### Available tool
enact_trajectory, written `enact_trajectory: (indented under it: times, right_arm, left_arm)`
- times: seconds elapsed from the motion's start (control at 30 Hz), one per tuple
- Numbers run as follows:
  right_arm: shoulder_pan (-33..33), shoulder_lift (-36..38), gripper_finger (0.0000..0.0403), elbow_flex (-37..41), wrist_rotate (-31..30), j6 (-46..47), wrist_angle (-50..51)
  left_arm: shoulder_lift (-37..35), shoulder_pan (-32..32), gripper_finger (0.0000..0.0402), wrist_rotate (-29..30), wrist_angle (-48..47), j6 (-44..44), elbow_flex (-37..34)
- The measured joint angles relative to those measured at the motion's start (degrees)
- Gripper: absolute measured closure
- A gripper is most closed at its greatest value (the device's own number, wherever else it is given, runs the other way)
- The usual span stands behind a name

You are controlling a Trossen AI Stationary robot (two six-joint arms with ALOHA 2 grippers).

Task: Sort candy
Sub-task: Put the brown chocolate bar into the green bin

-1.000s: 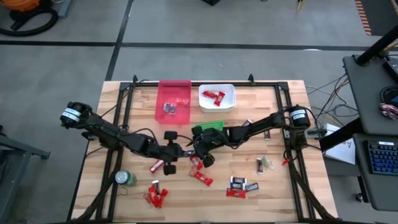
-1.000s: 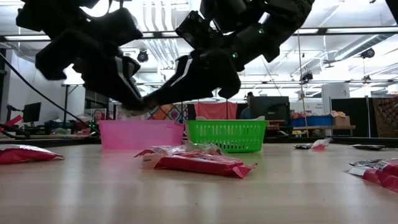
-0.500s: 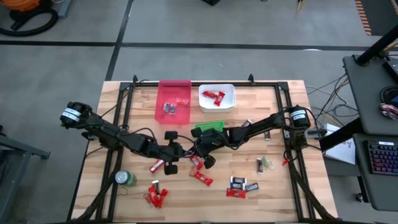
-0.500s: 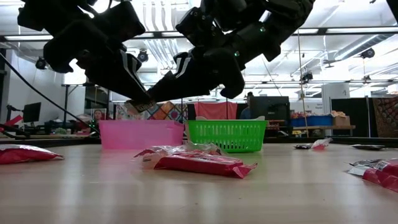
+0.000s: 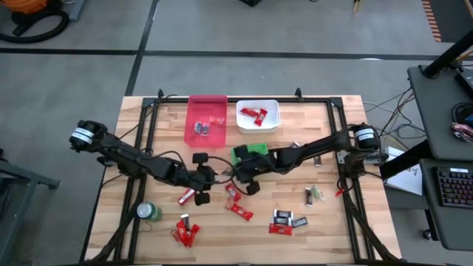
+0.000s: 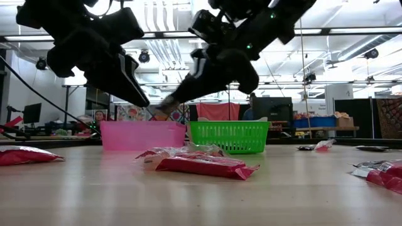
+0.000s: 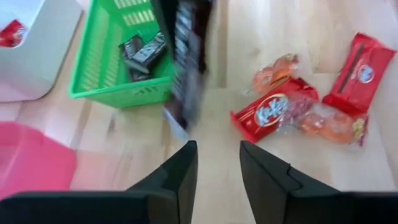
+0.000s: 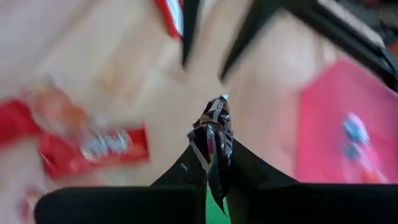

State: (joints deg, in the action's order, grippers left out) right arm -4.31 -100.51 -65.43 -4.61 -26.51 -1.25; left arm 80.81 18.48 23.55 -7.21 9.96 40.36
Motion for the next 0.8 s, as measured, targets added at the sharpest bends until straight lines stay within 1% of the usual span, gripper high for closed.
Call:
enact_trajectory:
  times: [0.17,0.3,0.4,0.47,0.57,0.67,0.8]
  right_arm:
    - [2.0,4.9,0.0384,0.0,-4.5,3.0,12.4]
    - [4.3,8.4,0.0381,0.0,-4.4,6.4,19.5]
    - [6.6,9.3,0.0378,0.0,-3.9,10.1,23.7]
    - [8.1,9.3,0.0378,0.1,-2.2,12.9,24.9]
    - [9.8,8.2,0.0377,0.3,2.3,14.6,24.0]
    - [10.7,5.9,0.0376,0.8,2.7,14.5,21.5]
    - [11.3,3.4,0.037,0.8,2.5,13.5,17.9]
  left_arm:
    - [-2.7,0.0,0.0294,1.8,-3.6,1.0,0.0]
    - [-5.1,0.0,0.0294,3.0,-4.6,1.3,0.0]
    - [-7.1,0.0,0.0294,3.0,-4.6,1.3,0.0]
    - [-8.1,0.0,0.0294,3.1,-4.7,1.3,0.0]
    - [-9.2,0.0,0.0294,4.3,-4.7,1.2,0.0]
    - [-9.7,0.0,0.0294,5.9,-4.8,1.2,0.0]
    - [-9.7,0.0,0.0294,6.5,-5.1,1.3,0.0]
